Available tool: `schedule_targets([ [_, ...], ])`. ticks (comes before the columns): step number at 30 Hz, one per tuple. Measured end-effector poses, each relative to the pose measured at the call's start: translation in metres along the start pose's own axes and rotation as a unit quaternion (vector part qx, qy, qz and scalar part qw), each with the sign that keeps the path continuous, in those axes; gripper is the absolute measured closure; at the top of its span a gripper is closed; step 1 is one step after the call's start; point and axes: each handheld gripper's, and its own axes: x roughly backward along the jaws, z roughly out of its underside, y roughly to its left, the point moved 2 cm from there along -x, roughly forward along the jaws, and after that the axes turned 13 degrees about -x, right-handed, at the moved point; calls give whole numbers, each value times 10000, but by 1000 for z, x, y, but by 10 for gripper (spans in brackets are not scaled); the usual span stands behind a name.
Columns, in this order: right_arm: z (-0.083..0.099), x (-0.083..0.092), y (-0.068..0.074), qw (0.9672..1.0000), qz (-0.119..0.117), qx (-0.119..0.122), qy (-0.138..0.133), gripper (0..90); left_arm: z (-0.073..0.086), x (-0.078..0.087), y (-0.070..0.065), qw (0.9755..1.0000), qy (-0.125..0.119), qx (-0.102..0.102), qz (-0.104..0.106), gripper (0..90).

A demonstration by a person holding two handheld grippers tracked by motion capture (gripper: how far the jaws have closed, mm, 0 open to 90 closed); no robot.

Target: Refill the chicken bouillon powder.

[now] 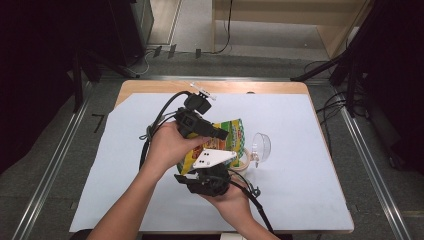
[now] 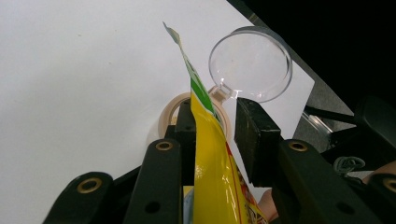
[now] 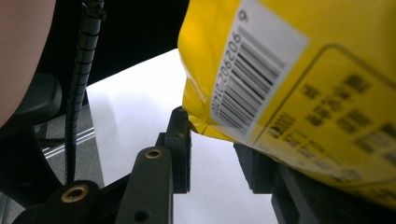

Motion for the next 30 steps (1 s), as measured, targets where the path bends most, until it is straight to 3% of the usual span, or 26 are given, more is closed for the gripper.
schedule_targets([
  [30,1,-1,-1,10000,8,15,12,688,1,-1,1,10000,33,7,23,715],
])
